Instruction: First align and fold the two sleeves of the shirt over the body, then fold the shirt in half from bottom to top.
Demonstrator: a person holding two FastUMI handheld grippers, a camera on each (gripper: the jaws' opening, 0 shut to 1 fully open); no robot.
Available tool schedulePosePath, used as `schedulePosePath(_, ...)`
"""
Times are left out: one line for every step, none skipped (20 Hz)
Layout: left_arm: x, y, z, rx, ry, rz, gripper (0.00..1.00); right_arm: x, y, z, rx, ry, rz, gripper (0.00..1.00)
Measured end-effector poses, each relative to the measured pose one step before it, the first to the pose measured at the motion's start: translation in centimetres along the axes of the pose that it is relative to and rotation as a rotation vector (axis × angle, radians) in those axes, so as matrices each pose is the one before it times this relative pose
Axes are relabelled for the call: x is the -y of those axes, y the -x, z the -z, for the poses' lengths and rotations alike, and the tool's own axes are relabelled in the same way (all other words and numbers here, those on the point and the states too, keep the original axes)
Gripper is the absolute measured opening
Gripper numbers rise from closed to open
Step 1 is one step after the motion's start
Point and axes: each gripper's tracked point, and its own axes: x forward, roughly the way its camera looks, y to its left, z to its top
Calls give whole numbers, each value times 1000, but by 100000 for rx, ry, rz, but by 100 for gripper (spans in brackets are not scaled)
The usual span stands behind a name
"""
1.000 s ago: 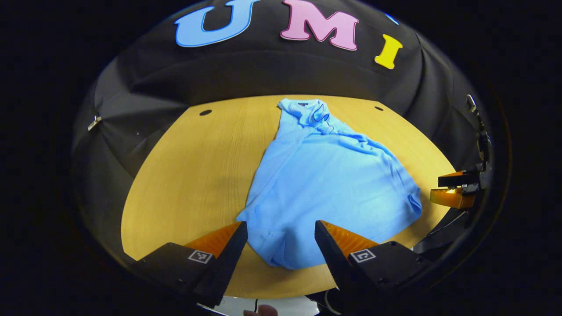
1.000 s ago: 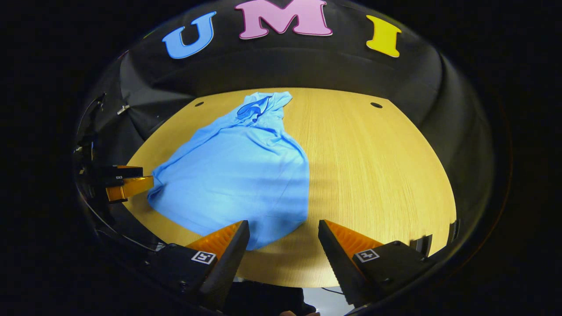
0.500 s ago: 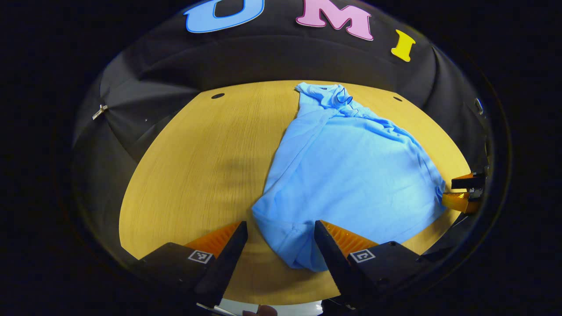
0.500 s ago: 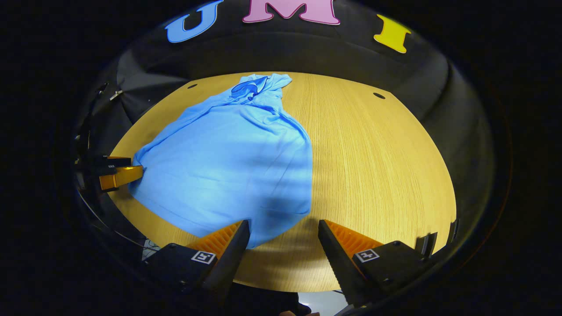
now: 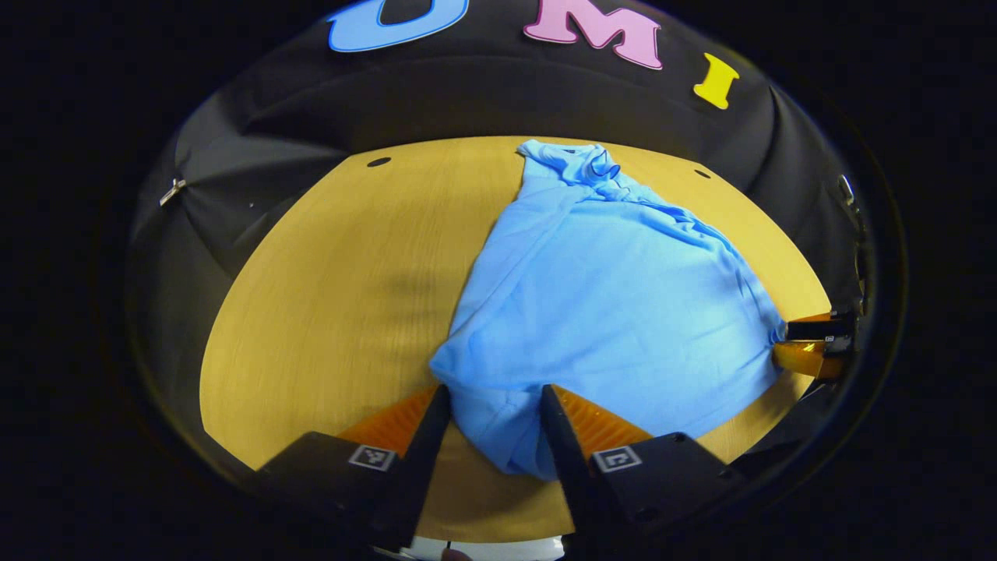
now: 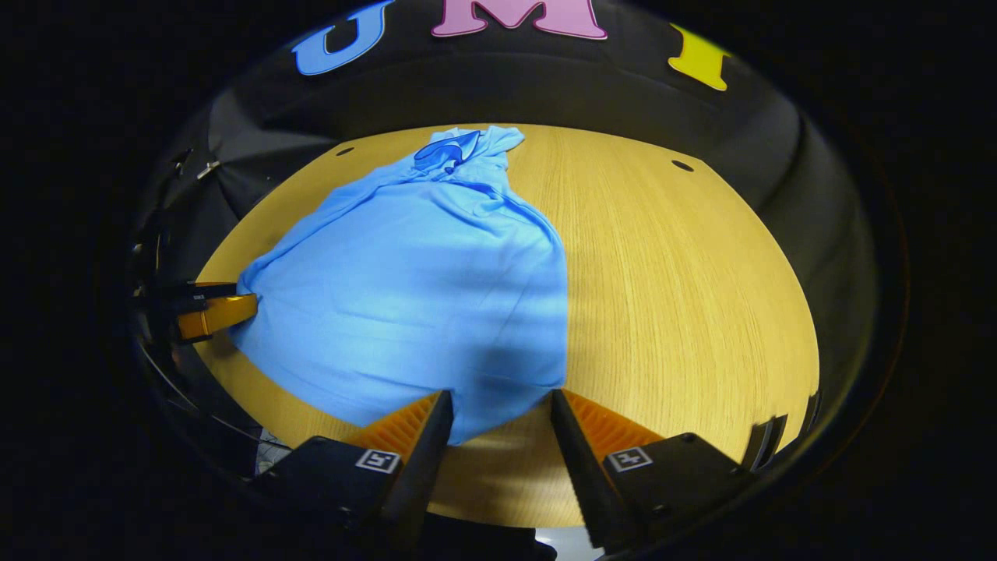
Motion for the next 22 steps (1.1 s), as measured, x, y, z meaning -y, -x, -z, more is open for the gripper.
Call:
schedulePosePath(521, -85, -81, 216, -634, 1523, 58, -458, -273, -113, 474, 23, -1397, 60)
schedulePosePath(403, 62, -177, 503, 259, 1125, 41, -372, -72, -362, 741, -900, -1031, 40)
schedulePosePath(-47, -130, -247, 135, 1191, -1149, 18, -278, -316, -260, 486, -1777, -435, 22)
schedulePosePath(127, -230, -315, 377, 1927, -779, 17, -444, -59, -246, 504, -2073, -1521, 14)
schedulePosePath(36, -104, -258, 153, 2866, -400, 10, -385, -141, -242, 970, -2426, -1352, 11)
schedulePosePath(67, 28, -333, 416, 3081, -89, 8, -145, -327, -338, 775, -2386, -981, 5)
schedulePosePath(-31, 187, -236, 27, 2588, -95, 6, -200, -70, -442, 1451, -651, -674, 5)
schedulePosePath(-155, 158, -567, 1022, 1709, -293, 7, 160, 233, -621, 1793, 504, 270, 5)
schedulePosePath(110, 132, -1015, 2570, 747, -194, 6, -58, 302, -965, 2583, -75, -569, 5)
schedulePosePath(148, 293, -1340, 3067, 281, -321, 6, -150, 319, -1226, 2975, -661, -846, 5)
schedulePosePath(362, 312, -1477, 3137, 433, 142, 6, 2, 168, -1317, 2799, -998, -528, 5)
schedulePosePath(188, 377, -1687, 3578, 379, -486, 6, -81, 239, -1580, 3169, -1666, -1417, 5)
schedulePosePath(413, 81, -1724, 3672, 786, 145, 6, -93, -17, -1673, 3338, -1893, -892, 5)
schedulePosePath(519, 288, -1656, 3894, 782, -172, 6, 202, -169, -1591, 2788, -1362, -348, 5)
schedulePosePath(355, -111, -1790, 3588, 1148, 259, 6, 192, -282, -1723, 3007, -1084, -328, 5)
schedulePosePath(401, -58, -1650, 3330, 1228, 121, 6, 135, -299, -1763, 3201, -880, -568, 5)
schedulePosePath(370, -242, -1678, 2972, 1073, 413, 6, 162, -496, -1618, 2759, -263, -291, 5)
schedulePosePath(278, -451, -1372, 2797, 613, -42, 6, 327, -754, -1442, 2420, -96, -64, 5)
schedulePosePath(271, -530, -1484, 2809, 266, 47, 6, 290, -423, -1477, 2056, -60, -84, 5)
schedulePosePath(187, -631, -1230, 2514, 580, 232, 6, 201, -791, -1379, 2090, 22, 155, 5)
schedulePosePath(174, -811, -1217, 2132, 1188, 248, 6, 281, -766, -1341, 2231, -13, 370, 5)
schedulePosePath(78, -874, -1069, 1876, 1018, -196, 6, 80, -952, -1229, 1982, -47, 25, 5)
